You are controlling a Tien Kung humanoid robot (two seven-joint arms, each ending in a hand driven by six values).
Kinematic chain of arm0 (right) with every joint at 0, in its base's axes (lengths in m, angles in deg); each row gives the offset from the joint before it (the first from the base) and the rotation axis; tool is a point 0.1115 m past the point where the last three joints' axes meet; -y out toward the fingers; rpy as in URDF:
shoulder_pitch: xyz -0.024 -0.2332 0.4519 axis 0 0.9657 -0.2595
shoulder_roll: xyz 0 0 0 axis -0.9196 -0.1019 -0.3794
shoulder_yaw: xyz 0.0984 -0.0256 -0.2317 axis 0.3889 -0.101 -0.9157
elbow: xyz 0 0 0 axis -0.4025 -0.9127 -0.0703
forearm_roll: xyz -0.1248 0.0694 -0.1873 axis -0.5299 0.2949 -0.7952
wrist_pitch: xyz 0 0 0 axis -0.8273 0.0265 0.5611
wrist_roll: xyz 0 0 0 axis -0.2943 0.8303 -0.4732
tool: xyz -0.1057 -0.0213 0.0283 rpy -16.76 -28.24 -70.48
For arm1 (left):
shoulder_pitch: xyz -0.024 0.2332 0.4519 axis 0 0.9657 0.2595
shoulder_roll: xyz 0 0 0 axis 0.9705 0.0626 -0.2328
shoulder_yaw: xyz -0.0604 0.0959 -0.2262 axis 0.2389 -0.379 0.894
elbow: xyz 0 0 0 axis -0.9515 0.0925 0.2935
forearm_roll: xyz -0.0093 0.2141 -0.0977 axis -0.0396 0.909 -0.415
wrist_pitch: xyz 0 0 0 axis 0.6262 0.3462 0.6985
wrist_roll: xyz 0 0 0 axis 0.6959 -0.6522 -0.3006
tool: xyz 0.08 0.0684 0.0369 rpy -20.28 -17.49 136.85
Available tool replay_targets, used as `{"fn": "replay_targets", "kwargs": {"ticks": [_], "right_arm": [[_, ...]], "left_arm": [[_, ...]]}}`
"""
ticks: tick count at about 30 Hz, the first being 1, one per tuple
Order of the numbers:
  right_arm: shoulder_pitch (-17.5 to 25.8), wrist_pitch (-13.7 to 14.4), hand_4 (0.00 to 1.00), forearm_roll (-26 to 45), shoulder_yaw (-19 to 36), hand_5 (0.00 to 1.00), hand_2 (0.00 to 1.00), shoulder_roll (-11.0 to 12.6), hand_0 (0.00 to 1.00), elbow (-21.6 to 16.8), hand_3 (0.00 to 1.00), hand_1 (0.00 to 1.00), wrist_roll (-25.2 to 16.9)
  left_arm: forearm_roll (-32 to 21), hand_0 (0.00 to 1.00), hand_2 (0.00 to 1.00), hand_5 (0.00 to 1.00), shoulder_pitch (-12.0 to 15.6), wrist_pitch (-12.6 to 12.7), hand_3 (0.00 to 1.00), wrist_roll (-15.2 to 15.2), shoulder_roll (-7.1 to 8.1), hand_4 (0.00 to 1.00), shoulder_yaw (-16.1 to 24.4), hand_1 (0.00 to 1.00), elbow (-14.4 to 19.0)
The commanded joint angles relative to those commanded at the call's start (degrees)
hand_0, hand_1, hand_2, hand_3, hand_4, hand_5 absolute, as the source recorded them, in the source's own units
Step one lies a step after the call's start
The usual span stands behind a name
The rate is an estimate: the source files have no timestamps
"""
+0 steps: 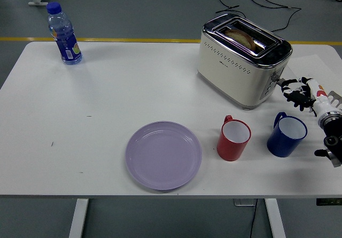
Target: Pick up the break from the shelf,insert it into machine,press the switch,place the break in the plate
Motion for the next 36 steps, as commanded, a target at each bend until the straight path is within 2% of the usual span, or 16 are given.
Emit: {"fn": "replay_targets", "kwargs": {"ticks": [14, 27, 28, 34, 35, 36], "right_arm": [[-0.1, 0.0, 0.612, -0.8, 0.6, 0.49, 0.243, -0.2, 0.087, 1.5, 0.68, 0.148, 0.2], [1.3, 0.8, 0.612, -2.4, 6.0, 0.485, 0.259, 1.2, 0.115, 0.3, 0.687, 0.169, 0.2], [1.4, 0.9, 0.611, -2.6, 6.5, 0.485, 0.294, 1.4, 0.161, 0.1, 0.705, 0.188, 0.2], [2.0, 1.4, 0.611, -3.6, 8.7, 0.485, 0.294, 2.0, 0.161, -1.1, 0.705, 0.188, 0.8], [2.1, 1.4, 0.622, -4.0, 9.2, 0.483, 0.417, 2.2, 0.303, -1.5, 0.795, 0.323, 1.2], [2.1, 1.2, 0.622, -4.3, 9.5, 0.483, 0.417, 2.2, 0.303, -1.7, 0.795, 0.323, 1.4]], "left_arm": [[0.3, 0.652, 0.598, 0.951, 0.1, 0.0, 0.606, -0.1, -0.02, 0.327, 0.1, 0.59, 0.0], [0.7, 0.652, 0.598, 0.953, 0.2, -0.1, 0.605, -0.1, -0.02, 0.328, 0.4, 0.59, 0.0], [0.8, 0.651, 0.599, 0.951, 0.3, -0.1, 0.605, -0.1, -0.02, 0.328, 0.5, 0.59, 0.0], [1.3, 0.651, 0.599, 0.951, 0.4, -0.2, 0.605, -0.2, -0.03, 0.328, 0.9, 0.59, 0.0], [1.4, 0.651, 0.599, 0.952, 0.5, -0.2, 0.605, -0.2, -0.03, 0.329, 0.9, 0.59, 0.0], [1.4, 0.651, 0.599, 0.952, 0.5, -0.2, 0.605, -0.2, -0.02, 0.329, 0.9, 0.59, 0.0]]}}
